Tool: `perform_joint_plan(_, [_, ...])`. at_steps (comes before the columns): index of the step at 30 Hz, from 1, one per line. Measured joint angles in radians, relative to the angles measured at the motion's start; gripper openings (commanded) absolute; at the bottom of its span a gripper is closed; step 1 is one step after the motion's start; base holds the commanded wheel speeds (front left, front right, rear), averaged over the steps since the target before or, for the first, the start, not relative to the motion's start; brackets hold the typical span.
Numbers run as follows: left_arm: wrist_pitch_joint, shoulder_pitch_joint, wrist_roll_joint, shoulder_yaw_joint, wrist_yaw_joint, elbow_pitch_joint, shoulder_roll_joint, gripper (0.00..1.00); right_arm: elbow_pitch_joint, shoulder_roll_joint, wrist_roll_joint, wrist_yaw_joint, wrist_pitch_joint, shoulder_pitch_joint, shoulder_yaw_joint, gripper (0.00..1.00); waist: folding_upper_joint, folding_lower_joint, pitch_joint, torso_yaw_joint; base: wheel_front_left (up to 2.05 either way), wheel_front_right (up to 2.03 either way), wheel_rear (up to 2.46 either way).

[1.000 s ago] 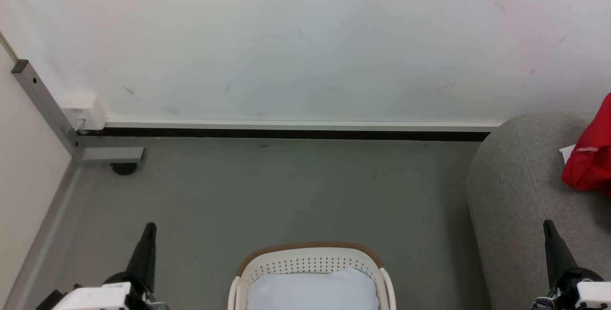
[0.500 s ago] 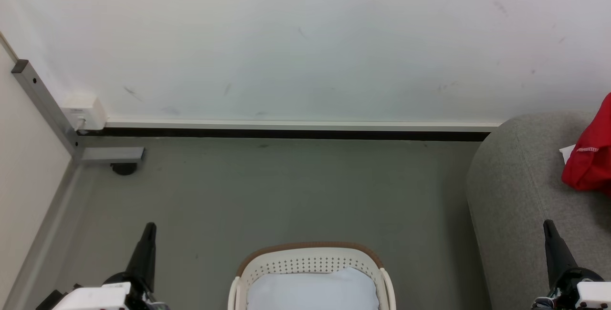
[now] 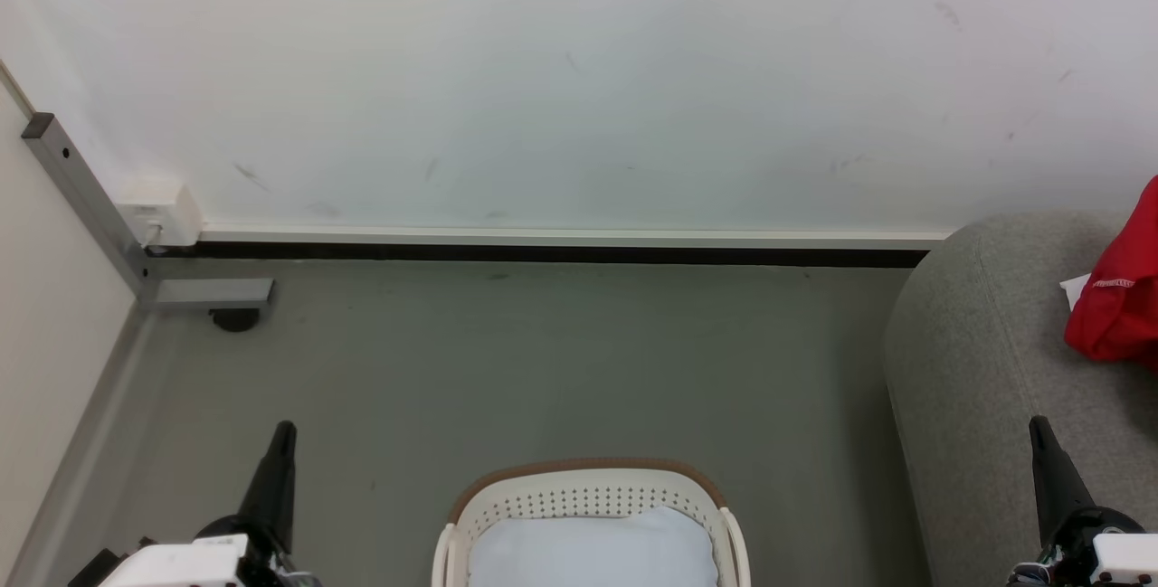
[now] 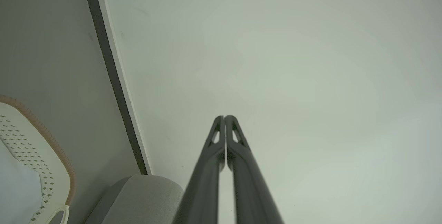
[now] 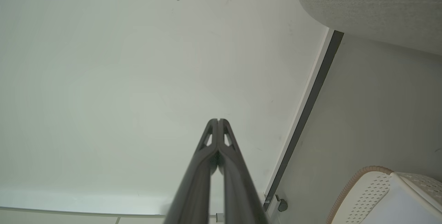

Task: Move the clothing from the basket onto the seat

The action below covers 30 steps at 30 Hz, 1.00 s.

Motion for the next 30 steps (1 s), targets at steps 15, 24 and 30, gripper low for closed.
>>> perform_joint_plan(15, [0.0,0.0,0.0,0.0,0.0,0.0,0.0,0.0,0.0,0.001,0.0,0.0,0.003,0.0,-0.001,0.0,0.0,0.0,0.0,0.0,0.0,0.0,0.0])
perform_joint_plan(24, [0.0,0.0,0.0,0.0,0.0,0.0,0.0,0.0,0.0,0.002,-0.002,0.0,0.004,0.0,-0.002,0.0,0.0,0.0,0.0,0.0,0.0,0.0,0.0])
perform_joint_plan(30, [0.0,0.0,0.0,0.0,0.0,0.0,0.0,0.0,0.0,0.002,-0.002,0.0,0.004,0.0,-0.002,0.0,0.0,0.0,0.0,0.0,0.0,0.0,0.0])
